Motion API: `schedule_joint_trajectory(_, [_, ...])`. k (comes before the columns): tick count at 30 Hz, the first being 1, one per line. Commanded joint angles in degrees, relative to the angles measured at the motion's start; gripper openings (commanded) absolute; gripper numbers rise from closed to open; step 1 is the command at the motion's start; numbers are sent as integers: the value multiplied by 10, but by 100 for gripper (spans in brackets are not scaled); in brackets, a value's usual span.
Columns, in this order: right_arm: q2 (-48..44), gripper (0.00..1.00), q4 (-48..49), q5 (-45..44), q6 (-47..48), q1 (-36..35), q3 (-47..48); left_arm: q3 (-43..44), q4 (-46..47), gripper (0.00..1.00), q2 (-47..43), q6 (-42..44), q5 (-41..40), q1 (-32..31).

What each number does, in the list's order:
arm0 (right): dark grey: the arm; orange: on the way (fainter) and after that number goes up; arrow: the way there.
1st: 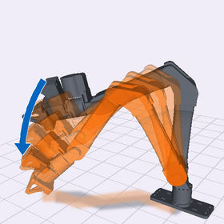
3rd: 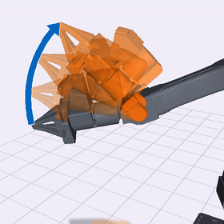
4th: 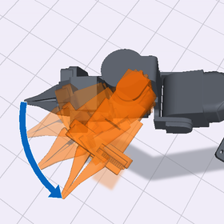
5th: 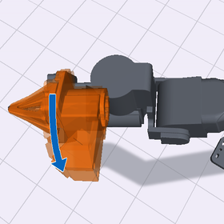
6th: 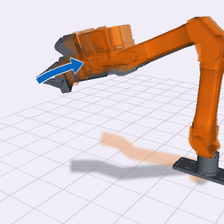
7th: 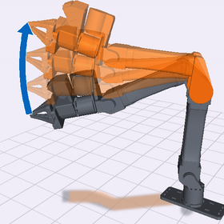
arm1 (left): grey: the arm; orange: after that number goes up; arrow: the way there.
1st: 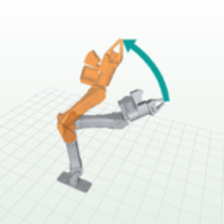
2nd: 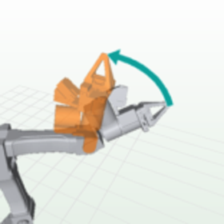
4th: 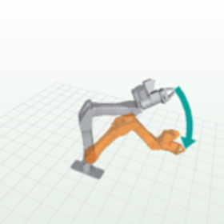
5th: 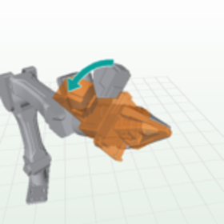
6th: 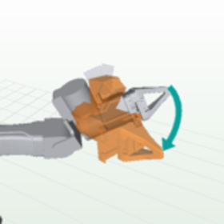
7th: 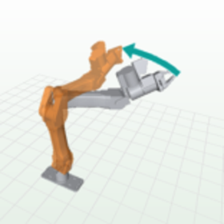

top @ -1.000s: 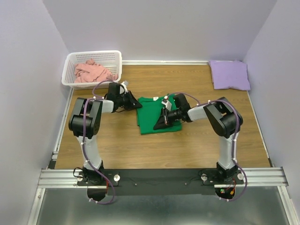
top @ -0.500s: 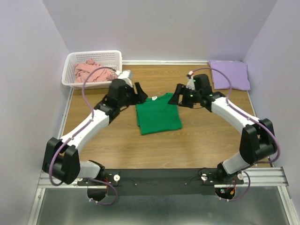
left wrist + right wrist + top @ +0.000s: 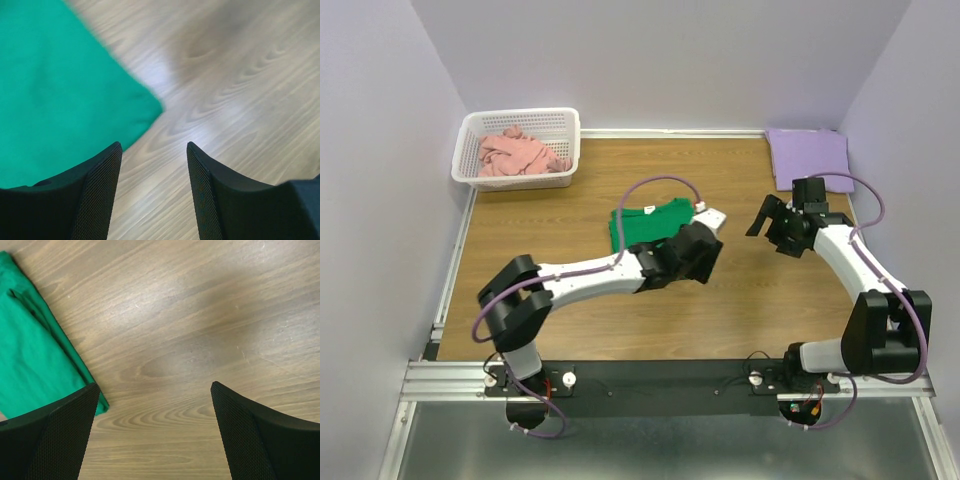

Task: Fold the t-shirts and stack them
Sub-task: Neatly place the folded tshirt to the corner

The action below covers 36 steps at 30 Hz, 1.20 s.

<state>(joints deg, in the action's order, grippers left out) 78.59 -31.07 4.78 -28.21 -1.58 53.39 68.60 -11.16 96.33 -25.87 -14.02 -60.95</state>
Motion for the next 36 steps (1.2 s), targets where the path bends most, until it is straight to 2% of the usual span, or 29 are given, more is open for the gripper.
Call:
schedule_joint_trajectory(1, [-16, 100, -23, -4, 2, 4, -19, 69, -8, 63, 73, 35, -56, -29])
schedule_joint_trajectory(10, [-34, 100, -22, 39, -4, 5, -57, 152, -34, 59, 192, 65, -84, -42])
schedule_joint_trajectory(25, [-39, 100, -10, 79, 10, 5, -74, 149, -53, 54, 246, 70, -116, -31])
schedule_joint_trajectory(28, [-41, 100, -1, 93, 11, 4, -77, 145, -51, 49, 249, 71, -110, -29])
schedule_joint_trajectory(33, [-27, 100, 44, 185, 14, 4, -84, 135, -51, 19, 250, 64, -107, -27])
schedule_joint_trajectory(36, [-10, 100, 91, 233, -17, 5, -101, 130, -51, 2, 236, 62, -101, -22])
